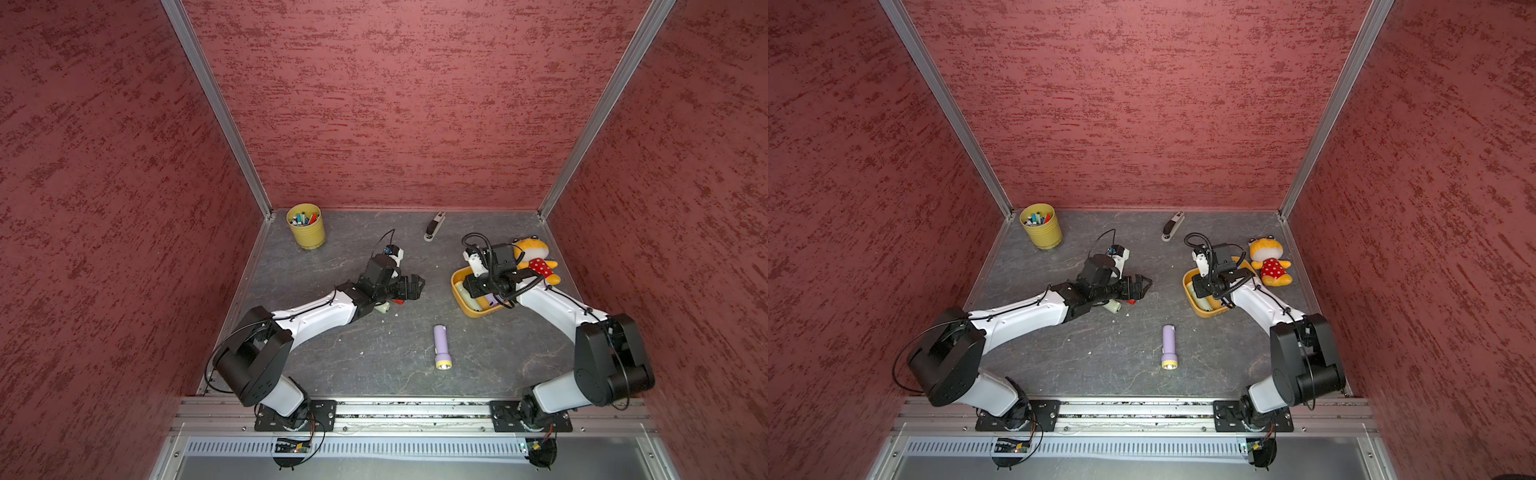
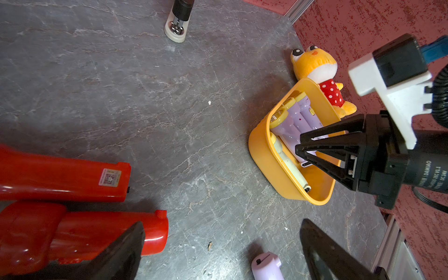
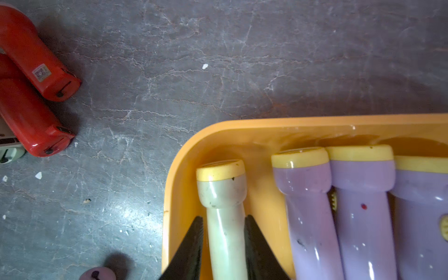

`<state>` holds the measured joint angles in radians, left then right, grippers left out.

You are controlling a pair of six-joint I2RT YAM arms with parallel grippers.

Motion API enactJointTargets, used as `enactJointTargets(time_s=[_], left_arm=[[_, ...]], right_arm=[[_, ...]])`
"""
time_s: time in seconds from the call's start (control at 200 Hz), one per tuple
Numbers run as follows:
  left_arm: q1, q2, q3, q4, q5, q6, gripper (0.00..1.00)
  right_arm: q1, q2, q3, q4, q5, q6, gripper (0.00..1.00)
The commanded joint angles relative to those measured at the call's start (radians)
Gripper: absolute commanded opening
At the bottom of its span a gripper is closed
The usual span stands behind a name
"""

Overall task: Put the flashlights into the storage boxes
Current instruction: Place the flashlight at the storage box, then pick up the flashlight from the center of the board.

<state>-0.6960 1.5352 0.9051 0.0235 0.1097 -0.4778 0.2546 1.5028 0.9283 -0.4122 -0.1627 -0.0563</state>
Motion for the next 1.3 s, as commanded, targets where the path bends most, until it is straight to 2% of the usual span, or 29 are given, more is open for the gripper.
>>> enactJointTargets(time_s=[0.0, 0.225, 0.421, 0.636, 0.807, 0.942, 0.997, 1.107, 1.297], left_arm=[[0.000, -0.011, -0.002, 0.018, 0.001, -0.002, 0.99], [0.000, -0.009, 0.002, 0.019, 0.003, -0.005, 0.99], [0.009, -0.005, -0.013, 0.011, 0.014, -0.038, 0.99], [0.035, -0.053, -0.021, -0.053, 0.023, -0.036, 0.99], [0.097, -0.131, -0.061, -0.139, 0.022, -0.106, 1.00], [0.155, -0.198, -0.089, -0.230, -0.001, -0.150, 1.00], [0.191, -0.222, -0.119, -0.245, 0.000, -0.164, 1.00], [0.272, -0.288, -0.180, -0.261, 0.017, -0.189, 1.00], [0.348, -0.419, -0.250, -0.344, 0.002, -0.204, 1.00]], right_arm=[[0.005, 0.031, -0.008, 0.006, -0.007, 0.038, 0.29], [0.008, 0.039, -0.001, -0.005, 0.022, 0.046, 0.35], [0.016, -0.032, 0.017, -0.005, 0.002, 0.053, 0.42], [0.084, -0.123, 0.046, -0.010, -0.038, -0.021, 0.44], [0.157, -0.134, 0.071, 0.030, -0.043, -0.019, 0.46], [0.244, -0.055, 0.149, 0.078, -0.085, 0.057, 0.48], [0.284, 0.025, 0.200, 0.072, -0.082, 0.073, 0.49], [0.362, 0.157, 0.327, 0.015, -0.062, 0.070, 0.51], [0.494, 0.378, 0.564, -0.096, -0.042, 0.077, 0.53]])
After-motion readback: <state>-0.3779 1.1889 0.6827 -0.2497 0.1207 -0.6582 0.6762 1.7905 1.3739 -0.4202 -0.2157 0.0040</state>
